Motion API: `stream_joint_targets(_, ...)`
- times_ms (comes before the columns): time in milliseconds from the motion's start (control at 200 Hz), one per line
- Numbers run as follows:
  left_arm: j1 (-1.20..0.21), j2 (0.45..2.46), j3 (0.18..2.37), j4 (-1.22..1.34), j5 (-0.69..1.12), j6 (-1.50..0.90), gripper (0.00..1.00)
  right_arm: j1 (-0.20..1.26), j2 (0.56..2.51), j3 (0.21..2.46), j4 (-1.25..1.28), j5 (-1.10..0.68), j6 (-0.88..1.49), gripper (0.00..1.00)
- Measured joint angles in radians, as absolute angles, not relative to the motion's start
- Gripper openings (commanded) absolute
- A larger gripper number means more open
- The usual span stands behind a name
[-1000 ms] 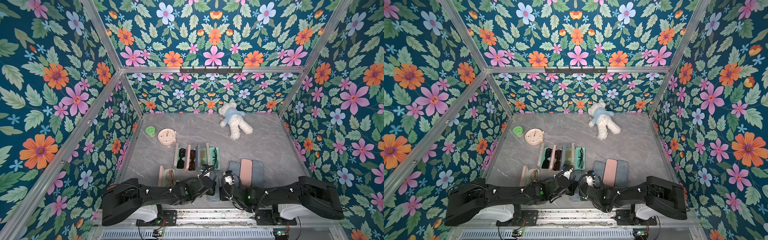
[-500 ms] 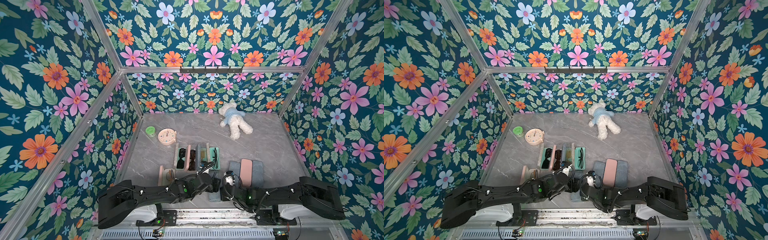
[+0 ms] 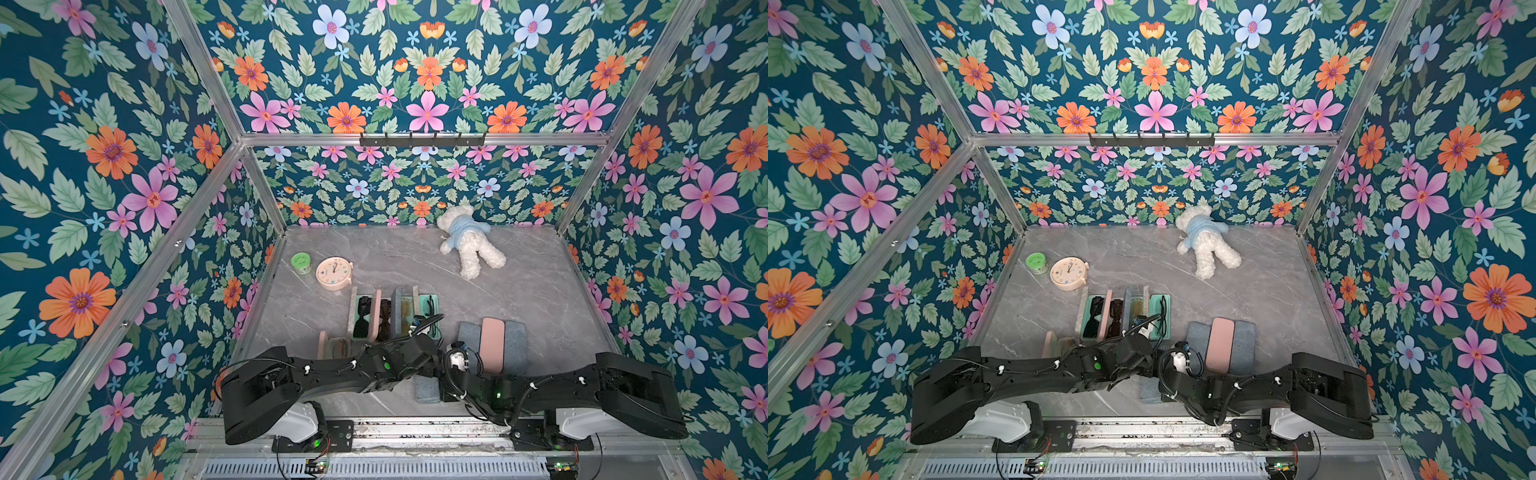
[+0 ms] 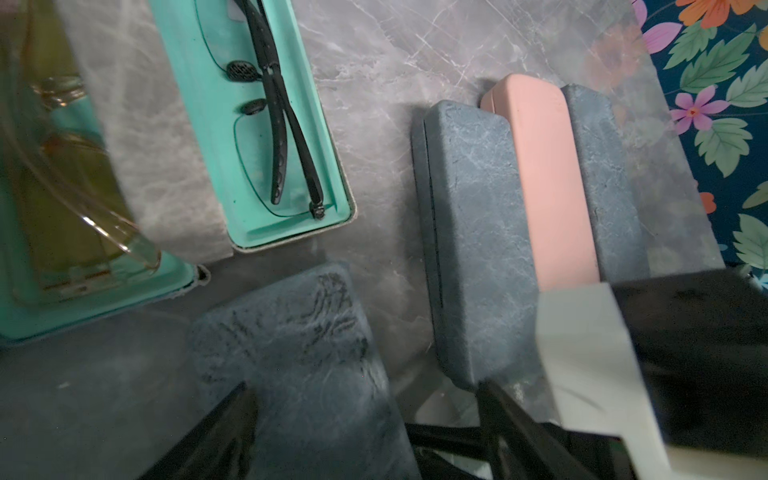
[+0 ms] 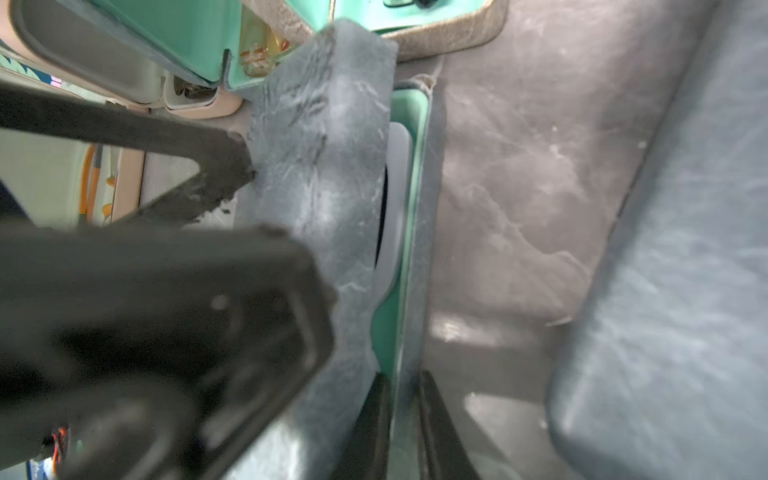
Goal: Close the glasses case
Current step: Close the glasses case at the center of the board.
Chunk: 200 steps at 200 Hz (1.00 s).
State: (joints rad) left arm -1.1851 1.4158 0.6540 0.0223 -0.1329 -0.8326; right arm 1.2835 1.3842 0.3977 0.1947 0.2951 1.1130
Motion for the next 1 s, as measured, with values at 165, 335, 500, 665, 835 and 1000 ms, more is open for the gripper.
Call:
stream_joint_targets(165, -1.185, 1.349, 0.625, -0.048, -0.122, -0.822, 0.85, 1.283, 1.387, 0.403, 0.196, 0.290, 1.103, 0.18)
stream_joint_targets(335, -1.185, 1.311, 0.616, -0.093, -0.123, -0.821, 0.85, 1.284, 1.396, 0.416, 0.194, 0.272, 1.095, 0.19)
stream_joint_targets(500, -1.185, 1.371, 0.644, -0.127, -0.123, -0.809, 0.86, 1.283, 1.410, 0.422, 0.197, 0.272, 1.089, 0.19)
stream_joint_targets(665, -1.181, 1.437, 0.682, -0.143, -0.133, -0.796, 0.84, 1.283, 1.422, 0.424, 0.215, 0.273, 1.089, 0.20)
stream_joint_targets(835, -1.179, 1.448, 0.687, -0.153, -0.134, -0.789, 0.74, 1.284, 1.421, 0.424, 0.228, 0.258, 1.086, 0.24)
stream_joint_targets(1000, -1.179, 1.451, 0.692, -0.139, -0.133, -0.789, 0.63, 1.271, 1.350, 0.421, 0.177, 0.214, 1.062, 0.31)
